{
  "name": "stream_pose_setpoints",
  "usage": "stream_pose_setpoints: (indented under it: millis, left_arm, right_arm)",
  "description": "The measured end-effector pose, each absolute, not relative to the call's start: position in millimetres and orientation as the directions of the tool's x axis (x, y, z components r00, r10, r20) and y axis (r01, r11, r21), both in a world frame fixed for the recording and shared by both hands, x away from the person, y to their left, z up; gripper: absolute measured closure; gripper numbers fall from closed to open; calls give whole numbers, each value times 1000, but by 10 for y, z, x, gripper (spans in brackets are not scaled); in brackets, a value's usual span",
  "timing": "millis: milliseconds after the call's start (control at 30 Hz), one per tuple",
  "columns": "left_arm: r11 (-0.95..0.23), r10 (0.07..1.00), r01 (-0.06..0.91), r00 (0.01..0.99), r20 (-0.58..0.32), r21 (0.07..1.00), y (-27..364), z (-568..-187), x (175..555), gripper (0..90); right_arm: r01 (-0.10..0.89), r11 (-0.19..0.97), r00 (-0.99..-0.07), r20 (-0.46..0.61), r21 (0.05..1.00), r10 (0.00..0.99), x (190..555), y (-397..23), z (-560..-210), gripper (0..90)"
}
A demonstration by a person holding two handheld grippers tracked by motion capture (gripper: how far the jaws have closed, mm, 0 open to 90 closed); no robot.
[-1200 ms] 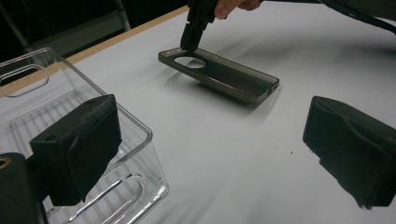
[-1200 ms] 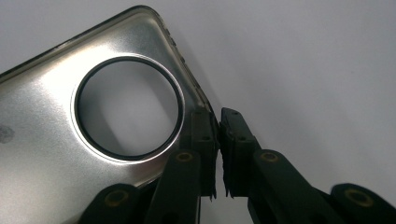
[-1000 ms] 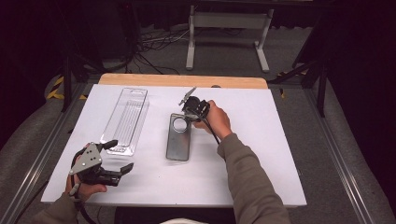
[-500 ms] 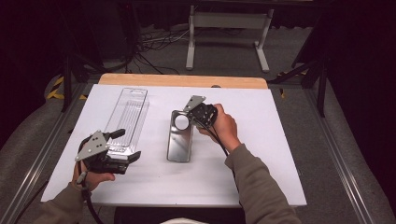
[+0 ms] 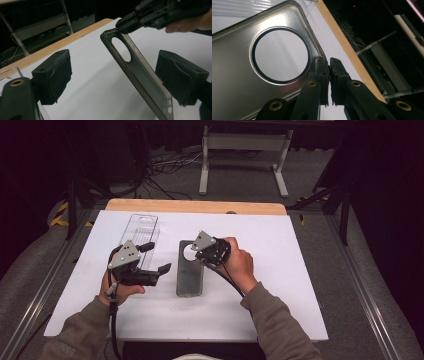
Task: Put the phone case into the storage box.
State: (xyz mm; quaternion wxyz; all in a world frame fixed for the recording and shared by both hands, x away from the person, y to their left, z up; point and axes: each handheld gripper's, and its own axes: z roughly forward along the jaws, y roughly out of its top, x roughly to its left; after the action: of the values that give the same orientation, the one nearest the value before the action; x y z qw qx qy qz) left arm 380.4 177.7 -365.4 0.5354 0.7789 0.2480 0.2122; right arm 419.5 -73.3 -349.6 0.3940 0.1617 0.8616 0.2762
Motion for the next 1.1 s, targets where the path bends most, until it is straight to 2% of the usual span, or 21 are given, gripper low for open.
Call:
stream_pose_setpoints:
  millis: [433,733,1000,1033,1100]
  left_arm:
    - [-291,639,198,769,36,936,1538,-3620,4041,260]
    - [-274,619,219,785,-2,936,1530,-3614,4114,453]
    - [-295,592,203,806,12,934,1543,-3565,4124,616]
    - [-295,592,203,806,12,934,1543,-3565,4124,664]
    - [-298,591,207,806,10,932,1531,-3557,4123,688]
  right_arm:
    - [-31,807,-556,-681,589,476,3951,-659,-3508,861]
    - [-112,824,-452,-767,556,456,3804,-622,-3537,859]
    - [-176,840,-371,-825,514,427,3719,-593,-3543,856]
    - [-176,840,-371,-825,514,427,3719,-593,-3543,856]
    - [-181,844,-352,-835,504,423,3702,-581,-3553,854]
